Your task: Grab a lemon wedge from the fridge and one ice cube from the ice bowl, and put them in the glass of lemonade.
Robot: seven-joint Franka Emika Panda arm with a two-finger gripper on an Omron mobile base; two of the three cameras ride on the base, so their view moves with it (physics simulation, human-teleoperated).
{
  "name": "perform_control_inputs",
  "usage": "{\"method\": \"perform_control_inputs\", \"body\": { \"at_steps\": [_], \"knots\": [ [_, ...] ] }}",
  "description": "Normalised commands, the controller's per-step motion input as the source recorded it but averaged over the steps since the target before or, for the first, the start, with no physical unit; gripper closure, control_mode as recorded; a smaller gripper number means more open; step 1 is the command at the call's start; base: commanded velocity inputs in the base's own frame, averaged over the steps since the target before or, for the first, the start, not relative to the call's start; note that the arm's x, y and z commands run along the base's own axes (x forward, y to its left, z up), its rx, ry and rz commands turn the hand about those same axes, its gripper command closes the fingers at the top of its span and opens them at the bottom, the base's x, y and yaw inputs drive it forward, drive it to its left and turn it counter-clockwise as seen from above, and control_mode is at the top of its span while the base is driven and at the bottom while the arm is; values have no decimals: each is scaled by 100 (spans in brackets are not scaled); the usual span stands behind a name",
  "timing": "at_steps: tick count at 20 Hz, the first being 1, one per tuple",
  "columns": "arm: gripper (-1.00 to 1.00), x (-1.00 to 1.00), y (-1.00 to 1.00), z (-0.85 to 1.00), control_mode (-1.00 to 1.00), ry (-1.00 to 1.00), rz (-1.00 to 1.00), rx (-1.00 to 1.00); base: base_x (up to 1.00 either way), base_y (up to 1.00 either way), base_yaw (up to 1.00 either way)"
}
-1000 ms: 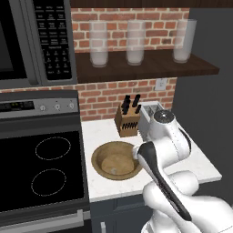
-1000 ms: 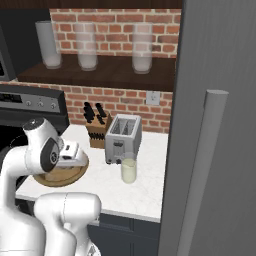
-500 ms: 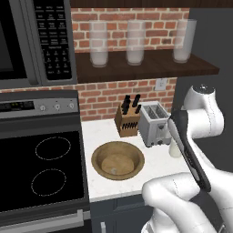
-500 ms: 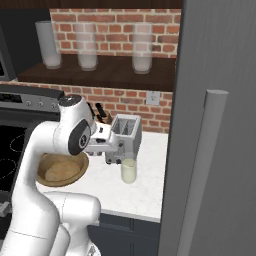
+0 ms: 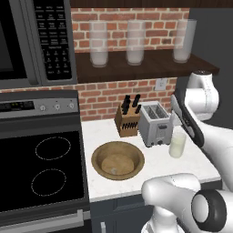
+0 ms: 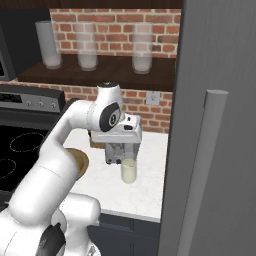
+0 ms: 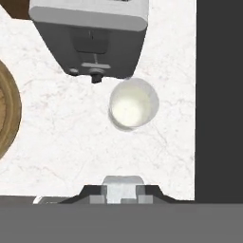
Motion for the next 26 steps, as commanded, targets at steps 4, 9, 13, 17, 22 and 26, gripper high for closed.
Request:
{"method": "perform_control_inputs", "body": {
  "at_steps": [4,9,13,17,22,26],
  "knots": [
    [100,9,-3,-19,-100,3,-5,8,0,0,0],
    [100,0,-4,-36,-100,1,0,11,0,0,0],
    [100,0,-1,-23,-100,1,0,2,0,0,0],
    [100,0,0,-14,-100,0,0,0,0,0,0],
    [100,9,0,-9,-100,-1,0,0,0,0,0],
    [100,16,0,-2,-100,-3,0,0,0,0,0]
  ]
}}
